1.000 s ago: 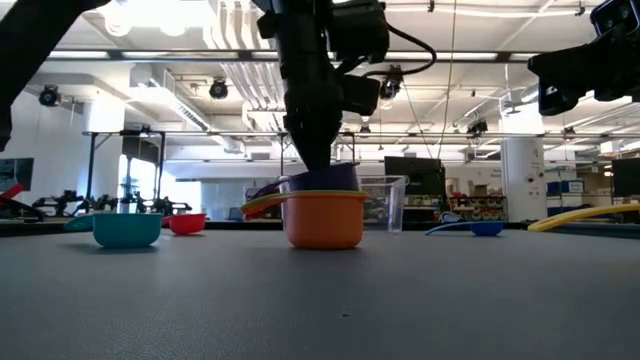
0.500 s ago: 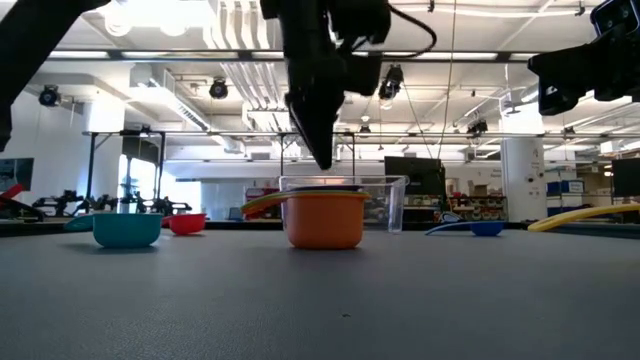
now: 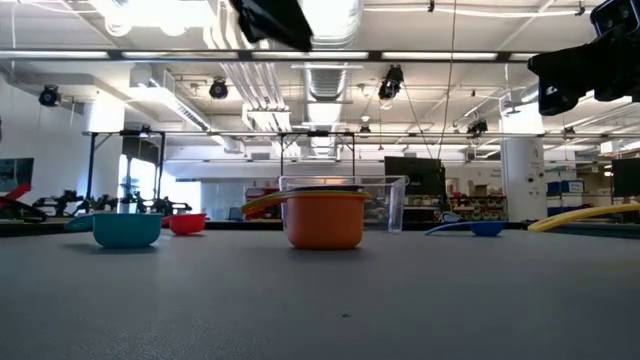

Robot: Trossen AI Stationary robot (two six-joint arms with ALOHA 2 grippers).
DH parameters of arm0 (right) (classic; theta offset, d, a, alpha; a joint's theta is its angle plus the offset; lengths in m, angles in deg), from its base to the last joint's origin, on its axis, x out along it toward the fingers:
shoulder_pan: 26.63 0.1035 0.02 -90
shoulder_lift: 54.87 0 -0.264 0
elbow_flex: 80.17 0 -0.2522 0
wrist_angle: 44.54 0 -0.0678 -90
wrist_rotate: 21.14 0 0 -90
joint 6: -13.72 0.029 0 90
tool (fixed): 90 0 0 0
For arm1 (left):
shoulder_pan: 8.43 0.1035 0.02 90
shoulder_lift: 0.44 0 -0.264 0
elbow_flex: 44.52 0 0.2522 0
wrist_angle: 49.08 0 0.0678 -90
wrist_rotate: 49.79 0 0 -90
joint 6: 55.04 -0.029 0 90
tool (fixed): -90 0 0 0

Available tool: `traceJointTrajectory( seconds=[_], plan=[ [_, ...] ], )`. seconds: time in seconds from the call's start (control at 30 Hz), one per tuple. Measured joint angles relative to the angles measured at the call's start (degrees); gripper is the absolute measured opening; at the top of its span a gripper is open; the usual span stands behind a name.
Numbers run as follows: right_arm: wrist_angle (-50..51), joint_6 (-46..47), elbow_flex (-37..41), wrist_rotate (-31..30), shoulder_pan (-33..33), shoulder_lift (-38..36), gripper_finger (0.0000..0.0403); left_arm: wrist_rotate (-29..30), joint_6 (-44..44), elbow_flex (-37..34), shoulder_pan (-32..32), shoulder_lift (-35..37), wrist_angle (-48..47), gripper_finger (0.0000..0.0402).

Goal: Nest measuring cups in basket
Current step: Stack the yellow measuring cup on top of the violet measuring cup

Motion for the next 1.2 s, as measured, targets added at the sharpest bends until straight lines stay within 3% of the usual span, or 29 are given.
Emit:
traceJointTrajectory(
  seconds=[0.27, 0.6, 0.83, 1.07, 1.2],
  plan=[
    [0.0, -0.02, 0.0, 0.0, -0.02, 0.0, 0.0009, 0.08, 0.09, -20.6, -4.95, 15.83, 27.68, 0.0109],
    [-2.05, 0.32, 0.02, 0.0, 0.0, -0.09, 0.0009, 0.04, 0.46, -40.83, -7.64, 25.05, 50.8, 0.0109],
    [-7.91, -3.59, 0.02, 0.07, 0.0, -0.04, 0.0009, 0.01, 2.04, -47.06, -7.7, 29.25, 55.37, 0.0109],
    [-18.7, -0.75, 0.02, 0.0, -0.02, -0.02, 0.0009, 0.01, 0.36, -49.49, -7.7, 31.67, 57.25, 0.0109],
    [-18.8, 1.37, -0.72, -2.31, 0.0, 0.02, 0.0009, 0.01, -1.69, -50.55, -7.7, 31.97, 57.98, 0.0109]
  ],
)
